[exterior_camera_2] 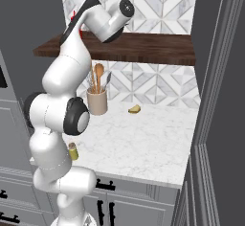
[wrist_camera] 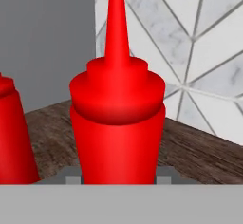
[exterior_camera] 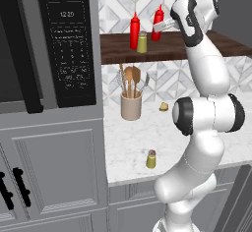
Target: Put the shaker and condiment bottle from the counter next to their counterparts in the cabinet.
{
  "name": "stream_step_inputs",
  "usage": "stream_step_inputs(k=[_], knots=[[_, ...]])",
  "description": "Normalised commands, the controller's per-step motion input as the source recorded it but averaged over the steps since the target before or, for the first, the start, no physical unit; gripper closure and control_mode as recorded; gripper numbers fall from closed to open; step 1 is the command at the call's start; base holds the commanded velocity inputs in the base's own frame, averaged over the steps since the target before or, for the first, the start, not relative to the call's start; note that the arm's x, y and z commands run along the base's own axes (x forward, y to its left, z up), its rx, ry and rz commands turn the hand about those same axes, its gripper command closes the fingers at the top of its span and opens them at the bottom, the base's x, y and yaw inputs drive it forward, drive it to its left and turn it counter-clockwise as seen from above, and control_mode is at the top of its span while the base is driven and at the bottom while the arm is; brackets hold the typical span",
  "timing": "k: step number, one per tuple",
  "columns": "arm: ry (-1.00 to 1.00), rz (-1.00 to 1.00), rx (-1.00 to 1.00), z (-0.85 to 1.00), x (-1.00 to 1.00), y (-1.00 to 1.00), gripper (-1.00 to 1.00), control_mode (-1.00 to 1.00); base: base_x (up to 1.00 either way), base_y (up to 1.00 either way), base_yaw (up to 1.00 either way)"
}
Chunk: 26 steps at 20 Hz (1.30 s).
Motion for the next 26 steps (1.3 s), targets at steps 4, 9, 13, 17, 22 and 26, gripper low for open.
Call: stream_step_inputs(k=[4, 9, 13, 17, 22, 26], knots=[[0.09, 0.00, 0.09, -0.09, 0.18, 0.07, 1.00, -1.00, 0.00, 0.00, 0.00], [0.04, 0.00, 0.06, -0.05, 0.27, 0.11, 1.00, -1.00, 0.00, 0.00, 0.00], [0.00, 0.00, 0.00, -0.10, 0.19, 0.18, 1.00, -1.00, 0.00, 0.00, 0.00], [0.00, 0.00, 0.00, -0.15, 0.03, 0.17, 1.00, -1.00, 0.00, 0.00, 0.00], [-0.01, 0.00, 0.00, -0.16, 0.00, 0.08, 1.00, -1.00, 0.00, 0.00, 0.00], [0.00, 0.00, 0.00, -0.11, 0.02, 0.10, -1.00, -1.00, 0.00, 0.00, 0.00]])
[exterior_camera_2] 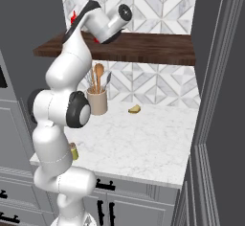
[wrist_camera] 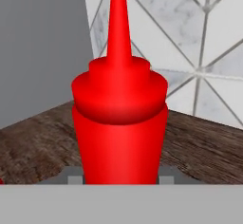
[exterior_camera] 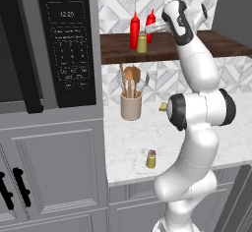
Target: Put the shaker and condiment bottle from the counter next to their counterparts in the cabinet.
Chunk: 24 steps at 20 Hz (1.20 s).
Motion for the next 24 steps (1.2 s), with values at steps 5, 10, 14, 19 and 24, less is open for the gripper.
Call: stream_step_inputs(k=[5, 10, 14, 19, 24], knots=[[0.00, 0.00, 0.00, -0.03, 0.00, 0.06, -1.00, -1.00, 0.00, 0.00, 0.00], [0.00, 0.00, 0.00, 0.00, 0.00, 0.03, -1.00, -1.00, 0.00, 0.00, 0.00], [0.00, 0.00, 0.00, 0.00, 0.00, 0.01, -1.00, -1.00, 0.00, 0.00, 0.00], [-0.01, 0.00, 0.00, 0.03, -0.37, -0.06, -1.00, -1.00, 0.00, 0.00, 0.00], [-0.01, 0.00, 0.04, 0.04, -0.77, -0.24, -1.00, -1.00, 0.00, 0.00, 0.00]])
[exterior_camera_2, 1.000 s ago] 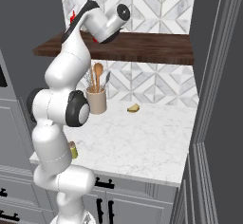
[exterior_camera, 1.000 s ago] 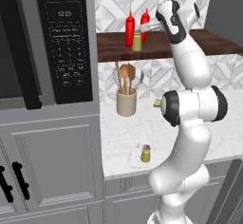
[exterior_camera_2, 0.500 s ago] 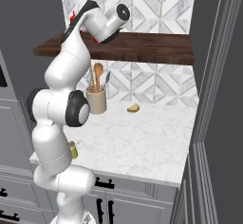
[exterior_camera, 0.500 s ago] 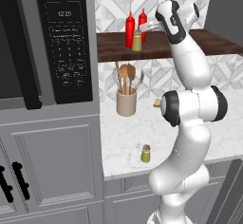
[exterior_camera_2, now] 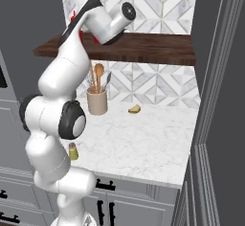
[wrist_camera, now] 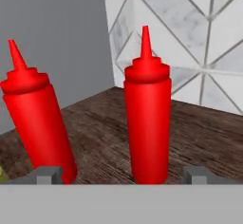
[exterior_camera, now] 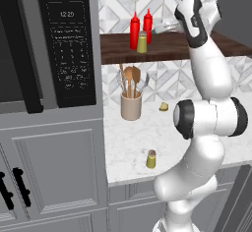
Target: Put the shaker and condiment bottle from the counter next to their counterparts in the cabinet.
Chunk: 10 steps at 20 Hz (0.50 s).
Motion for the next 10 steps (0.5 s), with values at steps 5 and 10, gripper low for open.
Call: stream_step_inputs(k=[5, 10], knots=[[-0.11, 0.00, 0.06, 0.00, -0.99, -0.22, -1.00, -1.00, 0.00, 0.00, 0.00], [-0.13, 0.00, 0.01, 0.00, -1.00, -0.07, -1.00, -1.00, 0.00, 0.00, 0.00]])
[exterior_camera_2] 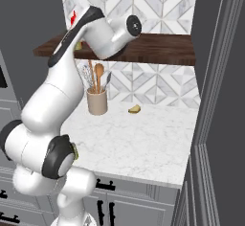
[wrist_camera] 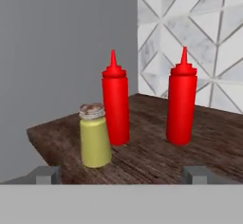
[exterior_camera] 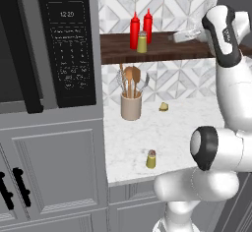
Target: Put the shaker and condiment bottle from the counter next to their counterparts in the cabinet.
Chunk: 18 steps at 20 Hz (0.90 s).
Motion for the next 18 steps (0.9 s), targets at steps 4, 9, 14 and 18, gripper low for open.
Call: stream_step_inputs(k=[4, 9, 14, 18], knots=[[-0.19, 0.00, 0.00, 0.00, -1.00, -0.04, -1.00, -1.00, 0.00, 0.00, 0.00], [-0.19, 0.00, 0.00, 0.00, -1.00, -0.04, -1.00, -1.00, 0.00, 0.00, 0.00], [-0.16, 0.00, 0.00, -0.09, -1.00, -0.14, -1.00, -1.00, 0.00, 0.00, 0.00], [-0.10, 0.00, -0.01, -0.25, -1.00, -0.19, -1.00, -1.00, 0.00, 0.00, 0.00]])
